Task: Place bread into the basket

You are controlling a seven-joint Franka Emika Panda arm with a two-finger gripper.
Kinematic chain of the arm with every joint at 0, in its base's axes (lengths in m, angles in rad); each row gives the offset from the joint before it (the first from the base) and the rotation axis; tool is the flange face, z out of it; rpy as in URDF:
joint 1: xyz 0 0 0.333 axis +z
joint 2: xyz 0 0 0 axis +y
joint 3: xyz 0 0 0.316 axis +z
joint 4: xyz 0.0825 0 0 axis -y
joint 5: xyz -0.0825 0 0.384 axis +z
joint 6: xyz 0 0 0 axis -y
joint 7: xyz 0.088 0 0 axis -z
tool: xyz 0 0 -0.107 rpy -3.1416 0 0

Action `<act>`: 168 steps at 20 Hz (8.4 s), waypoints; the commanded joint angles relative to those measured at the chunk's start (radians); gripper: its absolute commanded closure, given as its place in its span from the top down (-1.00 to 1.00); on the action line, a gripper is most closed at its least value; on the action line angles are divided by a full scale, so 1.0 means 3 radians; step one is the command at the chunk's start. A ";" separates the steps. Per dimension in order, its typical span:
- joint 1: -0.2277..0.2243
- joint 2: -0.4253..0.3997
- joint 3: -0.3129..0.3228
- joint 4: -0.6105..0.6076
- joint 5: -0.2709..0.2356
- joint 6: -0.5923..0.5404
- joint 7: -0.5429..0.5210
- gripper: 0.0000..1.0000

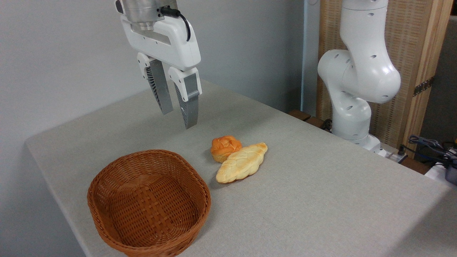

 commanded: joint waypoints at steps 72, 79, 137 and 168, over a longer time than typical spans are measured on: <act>-0.0641 -0.1109 0.0005 -0.2871 -0.0259 0.1670 0.0035 1.00; -0.0697 -0.1109 0.0010 -0.2979 -0.0249 0.1788 0.0061 0.45; -0.0692 0.0758 0.0414 -0.0146 -0.0545 0.1051 -0.0072 1.00; -0.0288 -0.0050 0.0481 -0.0218 -0.0167 0.0274 0.0004 1.00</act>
